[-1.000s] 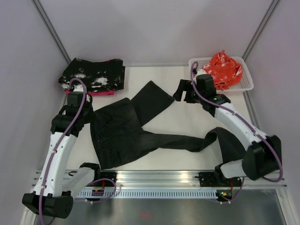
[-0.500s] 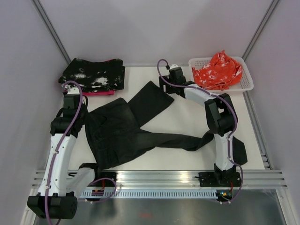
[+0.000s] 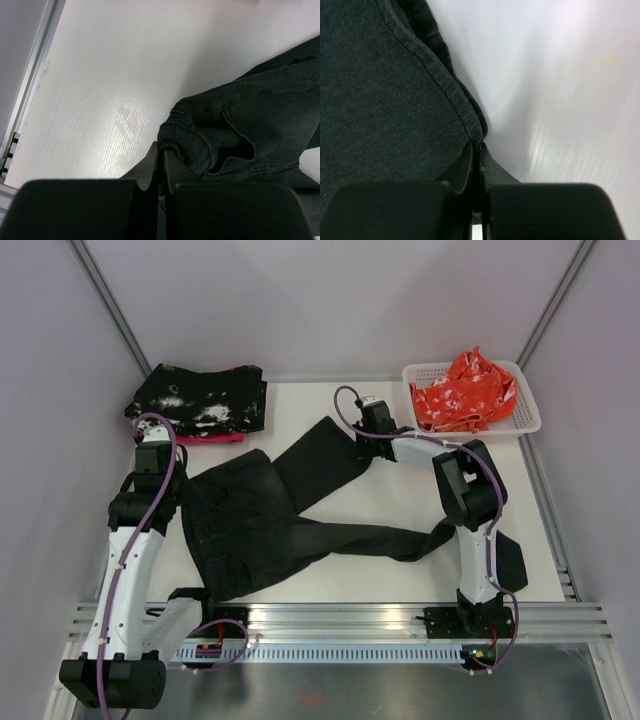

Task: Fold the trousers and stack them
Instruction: Flatten the trousers out

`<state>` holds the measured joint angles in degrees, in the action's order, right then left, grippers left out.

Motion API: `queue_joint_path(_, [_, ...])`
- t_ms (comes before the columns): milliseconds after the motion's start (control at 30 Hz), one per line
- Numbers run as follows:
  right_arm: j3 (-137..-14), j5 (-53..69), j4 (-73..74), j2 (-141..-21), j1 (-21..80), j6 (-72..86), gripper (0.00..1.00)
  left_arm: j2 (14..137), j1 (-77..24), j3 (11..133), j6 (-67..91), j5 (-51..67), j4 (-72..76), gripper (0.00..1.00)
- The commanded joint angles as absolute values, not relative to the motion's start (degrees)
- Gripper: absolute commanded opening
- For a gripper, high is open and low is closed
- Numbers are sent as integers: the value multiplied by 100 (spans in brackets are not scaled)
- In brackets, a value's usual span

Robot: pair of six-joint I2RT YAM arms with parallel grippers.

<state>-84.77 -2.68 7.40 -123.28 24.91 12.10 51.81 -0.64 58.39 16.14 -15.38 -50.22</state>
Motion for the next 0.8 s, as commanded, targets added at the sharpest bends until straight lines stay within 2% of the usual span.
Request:
queue_joint_path(0, [-7833,-517,608,-11491,2496,1361,0,5071,-9,5836,1415,-1739,-4597,2])
queue_joint_path(67, [-7086,-781,519,-10998,2479,1792,0,5141,-9,5853,1301,-1863,-4562,2])
queue_joint_path(200, [-5821,-1833,841,-9287,2382,2433,0,5440,272,6081,1336,-1785,-4465,2])
queue_joint_path(400, [-4266,-2776,2572,-7210,1426,3646,0,5633,439,5873,1573,-1801,-3824,2])
queue_joint_path(533, [-3579,-3541,2892,-5751,838,3990,0,6090,711,5757,1591,-1767,-3604,2])
queue_joint_path(633, [-3367,-3402,2629,-5265,48,3824,0,6406,1106,5573,1538,-1662,-3209,2])
queue_joint_path(767, [-3576,-2796,2277,-6009,-834,3648,0,6977,1380,5669,1530,-1660,-2945,2])
